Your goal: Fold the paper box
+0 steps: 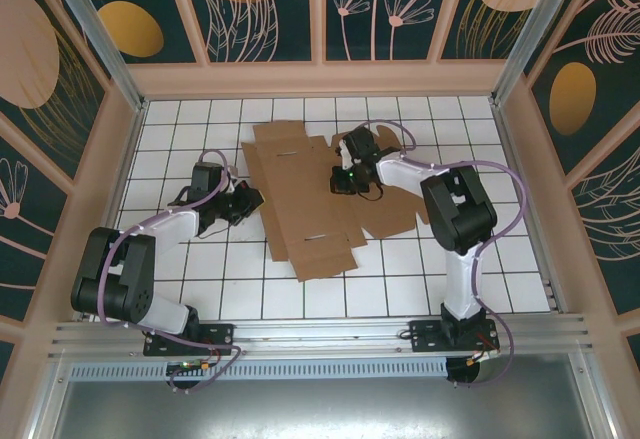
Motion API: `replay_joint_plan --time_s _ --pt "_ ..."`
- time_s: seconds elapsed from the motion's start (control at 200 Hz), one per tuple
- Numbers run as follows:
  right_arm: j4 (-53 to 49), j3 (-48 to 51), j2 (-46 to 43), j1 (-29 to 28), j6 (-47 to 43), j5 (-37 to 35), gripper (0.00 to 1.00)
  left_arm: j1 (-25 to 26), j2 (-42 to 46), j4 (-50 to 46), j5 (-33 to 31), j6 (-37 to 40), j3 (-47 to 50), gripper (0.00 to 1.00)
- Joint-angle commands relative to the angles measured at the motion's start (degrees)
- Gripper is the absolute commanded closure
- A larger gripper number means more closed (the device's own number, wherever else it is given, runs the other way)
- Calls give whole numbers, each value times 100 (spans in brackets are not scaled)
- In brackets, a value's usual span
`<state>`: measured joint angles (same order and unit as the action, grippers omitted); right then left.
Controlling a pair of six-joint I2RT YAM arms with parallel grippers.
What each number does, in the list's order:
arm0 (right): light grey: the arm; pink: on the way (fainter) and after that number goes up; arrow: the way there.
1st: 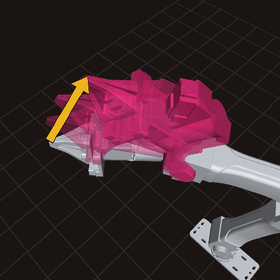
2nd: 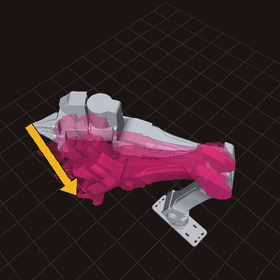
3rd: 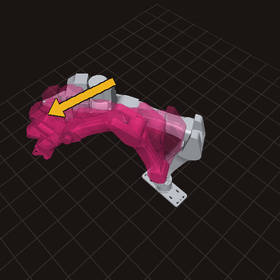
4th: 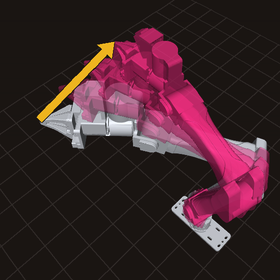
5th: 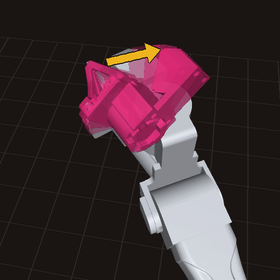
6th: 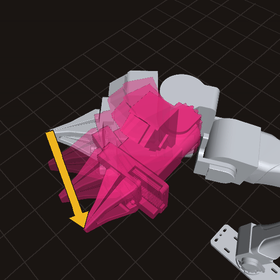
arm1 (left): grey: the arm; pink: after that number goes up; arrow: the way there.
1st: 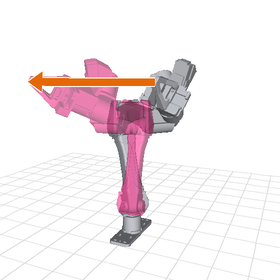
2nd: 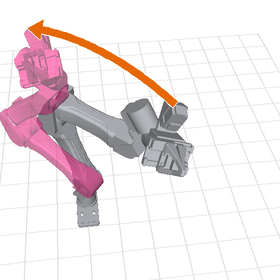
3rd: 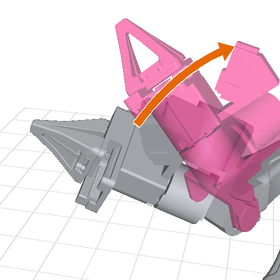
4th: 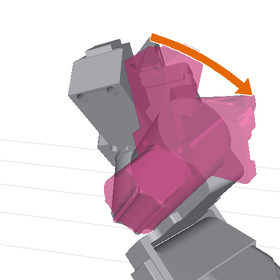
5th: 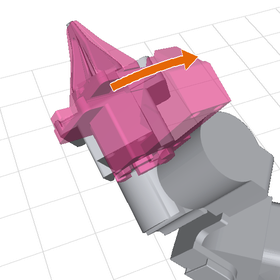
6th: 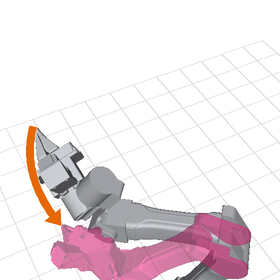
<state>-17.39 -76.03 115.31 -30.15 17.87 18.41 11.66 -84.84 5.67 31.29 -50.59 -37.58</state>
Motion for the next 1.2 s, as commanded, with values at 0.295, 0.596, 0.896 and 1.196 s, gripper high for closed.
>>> replay_joint_plan --time_s 0.295,0.596,0.896,1.196 --pt "-20 239 458 -223 30 -392 100 291 83 -32 277 -33 -626 99" --pt "376 551 468 -217 259 -54 100 699 -163 -106 294 -54 -1222 87" --pt "963 1006 386 -149 553 538 100 1058 -628 582 848 -267 -1737 52" --pt "1659 1402 232 71 1040 1223 98 1341 -1302 490 908 -223 -2843 26"
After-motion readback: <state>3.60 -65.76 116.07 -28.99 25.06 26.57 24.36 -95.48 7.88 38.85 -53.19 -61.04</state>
